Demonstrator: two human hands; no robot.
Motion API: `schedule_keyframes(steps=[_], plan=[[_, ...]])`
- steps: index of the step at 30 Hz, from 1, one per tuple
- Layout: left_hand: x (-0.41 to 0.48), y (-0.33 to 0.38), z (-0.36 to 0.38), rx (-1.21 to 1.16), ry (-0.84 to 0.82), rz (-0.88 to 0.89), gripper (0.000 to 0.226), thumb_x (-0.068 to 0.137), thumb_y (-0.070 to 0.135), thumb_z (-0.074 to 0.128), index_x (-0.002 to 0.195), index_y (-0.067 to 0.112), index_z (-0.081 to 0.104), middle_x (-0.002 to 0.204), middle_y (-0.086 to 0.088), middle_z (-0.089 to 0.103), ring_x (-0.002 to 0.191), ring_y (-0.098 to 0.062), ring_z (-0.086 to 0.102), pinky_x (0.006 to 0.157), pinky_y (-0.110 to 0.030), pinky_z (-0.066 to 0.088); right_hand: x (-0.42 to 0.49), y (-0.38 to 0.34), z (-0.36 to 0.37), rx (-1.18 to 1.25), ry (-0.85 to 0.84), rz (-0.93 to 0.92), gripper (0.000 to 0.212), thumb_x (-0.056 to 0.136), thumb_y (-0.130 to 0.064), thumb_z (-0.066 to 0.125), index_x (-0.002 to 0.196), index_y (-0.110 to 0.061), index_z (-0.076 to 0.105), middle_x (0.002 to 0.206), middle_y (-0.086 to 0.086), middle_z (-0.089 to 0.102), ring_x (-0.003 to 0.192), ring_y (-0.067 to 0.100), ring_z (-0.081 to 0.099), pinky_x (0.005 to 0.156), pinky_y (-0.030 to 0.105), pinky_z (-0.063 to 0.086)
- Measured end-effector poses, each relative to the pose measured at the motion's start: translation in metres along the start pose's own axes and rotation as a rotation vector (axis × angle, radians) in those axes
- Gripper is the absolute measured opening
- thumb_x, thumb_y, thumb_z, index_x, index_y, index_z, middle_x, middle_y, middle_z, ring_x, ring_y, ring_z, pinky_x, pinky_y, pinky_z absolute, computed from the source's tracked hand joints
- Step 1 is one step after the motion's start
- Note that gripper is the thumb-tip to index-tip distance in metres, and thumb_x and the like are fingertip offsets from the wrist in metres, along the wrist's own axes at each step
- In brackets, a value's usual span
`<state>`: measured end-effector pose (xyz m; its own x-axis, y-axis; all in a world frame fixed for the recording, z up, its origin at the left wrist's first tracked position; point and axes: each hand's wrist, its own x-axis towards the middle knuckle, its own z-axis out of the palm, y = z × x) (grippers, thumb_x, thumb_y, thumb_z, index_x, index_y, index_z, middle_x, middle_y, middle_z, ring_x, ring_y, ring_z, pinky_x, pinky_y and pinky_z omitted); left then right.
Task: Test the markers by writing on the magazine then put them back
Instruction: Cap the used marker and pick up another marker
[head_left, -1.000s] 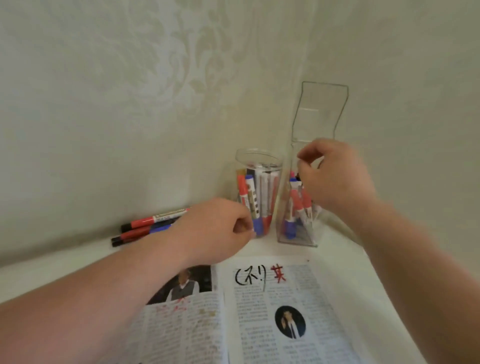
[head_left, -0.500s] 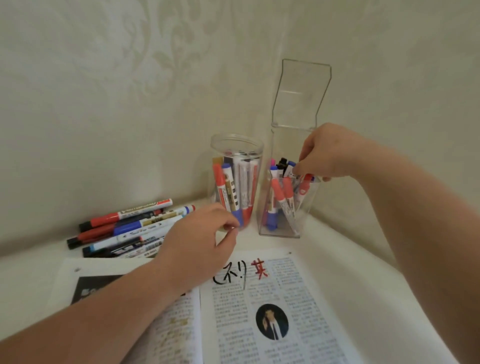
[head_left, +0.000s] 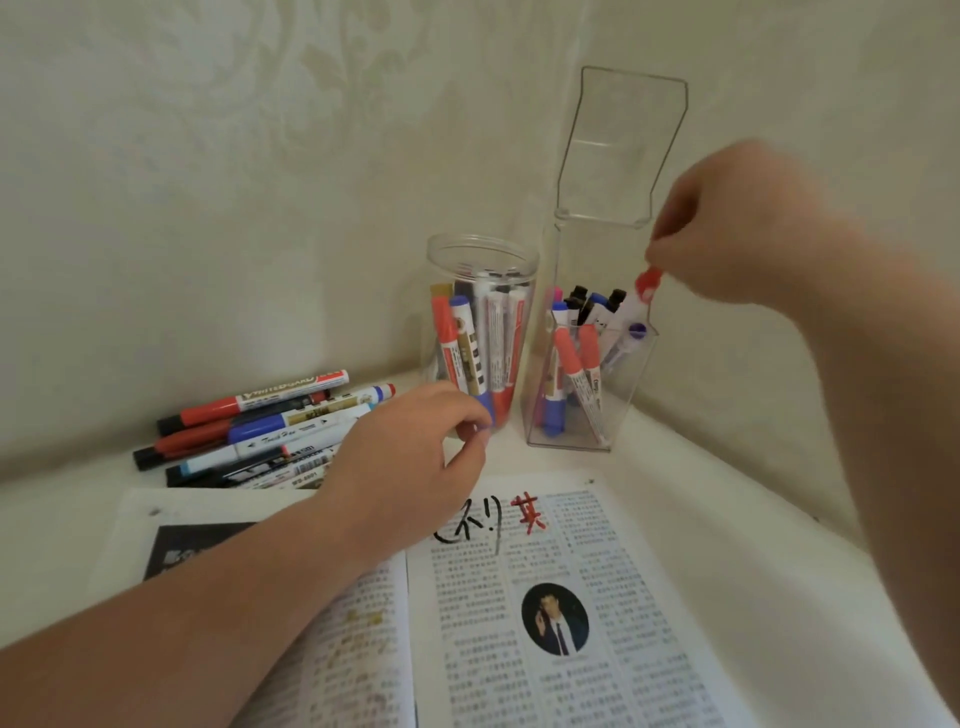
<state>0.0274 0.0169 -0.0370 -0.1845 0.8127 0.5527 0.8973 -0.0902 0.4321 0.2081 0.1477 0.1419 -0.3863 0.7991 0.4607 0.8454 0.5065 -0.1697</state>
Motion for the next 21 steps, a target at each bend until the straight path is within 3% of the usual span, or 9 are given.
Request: schedule_keyframes(steps=[2,4,6,7,11,13,15,18,21], plan=[[0.001,0.001,0.000,-0.032,0.023,0.004,0.006,0.094,0.032,0.063,0.099,0.032,0.067,0.088,0.020,0.060,0.077,0.012,0.052,0.066,-0.009,0.034,-0.009,0.010,-0.013,0.172,0.217,-0.048,0.008,0.086,-0.020,0.070,0.093,-0.024,0.072,0.082,-0.006,0.065,0.071,0.013,0.062,0.060,0.028,0.048],[0.001,0.002,0.000,-0.089,0.018,-0.002,0.021,0.096,0.044,0.056,0.110,0.032,0.066,0.092,0.019,0.060,0.075,0.005,0.054,0.068,-0.016,0.040,-0.016,0.017,-0.019,0.375,0.393,-0.084,0.008,0.083,-0.040,0.066,0.091,-0.038,0.066,0.083,-0.016,0.065,0.075,0.010,0.067,0.067,0.035,0.057],[0.001,0.005,-0.001,-0.129,-0.010,-0.014,0.038,0.095,0.059,0.046,0.121,0.036,0.060,0.098,0.021,0.059,0.075,-0.002,0.057,0.067,-0.022,0.044,-0.023,0.016,-0.014,0.647,0.449,-0.091,0.009,0.079,-0.051,0.065,0.085,-0.047,0.059,0.082,-0.020,0.066,0.074,0.002,0.068,0.070,0.029,0.058],[0.000,0.006,-0.001,-0.147,-0.017,-0.012,0.042,0.094,0.063,0.042,0.124,0.038,0.058,0.100,0.022,0.058,0.077,-0.004,0.058,0.066,-0.024,0.044,-0.029,0.011,-0.007,0.777,0.447,-0.118,0.010,0.081,-0.047,0.068,0.087,-0.044,0.060,0.083,-0.017,0.068,0.070,0.001,0.069,0.065,0.023,0.056],[-0.002,0.012,-0.001,-0.258,-0.043,0.013,0.038,0.093,0.068,0.039,0.113,0.045,0.063,0.096,0.020,0.061,0.082,-0.009,0.060,0.067,-0.021,0.045,-0.050,-0.011,0.048,1.078,0.269,-0.058,0.007,0.089,-0.015,0.077,0.093,-0.015,0.071,0.073,-0.002,0.074,0.059,0.006,0.070,0.053,0.016,0.050],[-0.003,0.018,-0.003,-0.513,-0.125,-0.035,0.041,0.095,0.062,0.041,0.092,0.035,0.071,0.080,0.008,0.063,0.072,-0.010,0.057,0.065,-0.018,0.043,-0.057,-0.016,0.078,1.159,0.125,0.011,0.006,0.088,-0.015,0.079,0.089,-0.018,0.073,0.075,0.001,0.076,0.063,0.012,0.072,0.056,0.019,0.053],[-0.003,0.020,-0.004,-0.667,-0.204,-0.104,0.052,0.095,0.058,0.051,0.085,0.012,0.074,0.071,-0.012,0.061,0.067,-0.027,0.056,0.063,-0.027,0.046,-0.062,-0.017,0.097,1.225,0.043,0.047,0.009,0.087,-0.014,0.079,0.086,-0.021,0.073,0.077,0.001,0.076,0.065,0.013,0.071,0.058,0.021,0.054],[-0.001,0.024,-0.003,-0.680,-0.280,-0.181,0.035,0.085,0.052,0.067,0.084,0.018,0.077,0.079,-0.011,0.073,0.078,-0.034,0.069,0.079,-0.045,0.058,-0.070,-0.014,0.110,1.318,0.008,0.087,0.004,0.090,-0.014,0.076,0.091,-0.017,0.073,0.075,0.002,0.075,0.061,0.011,0.068,0.055,0.025,0.055],[0.000,0.025,0.001,-0.698,-0.288,-0.235,0.031,0.078,0.050,0.068,0.083,0.020,0.077,0.082,-0.009,0.075,0.079,-0.032,0.071,0.080,-0.047,0.058,-0.073,-0.012,0.117,1.458,-0.109,0.236,0.013,0.097,-0.024,0.068,0.102,-0.012,0.071,0.082,0.003,0.074,0.075,0.020,0.071,0.073,0.041,0.062]])
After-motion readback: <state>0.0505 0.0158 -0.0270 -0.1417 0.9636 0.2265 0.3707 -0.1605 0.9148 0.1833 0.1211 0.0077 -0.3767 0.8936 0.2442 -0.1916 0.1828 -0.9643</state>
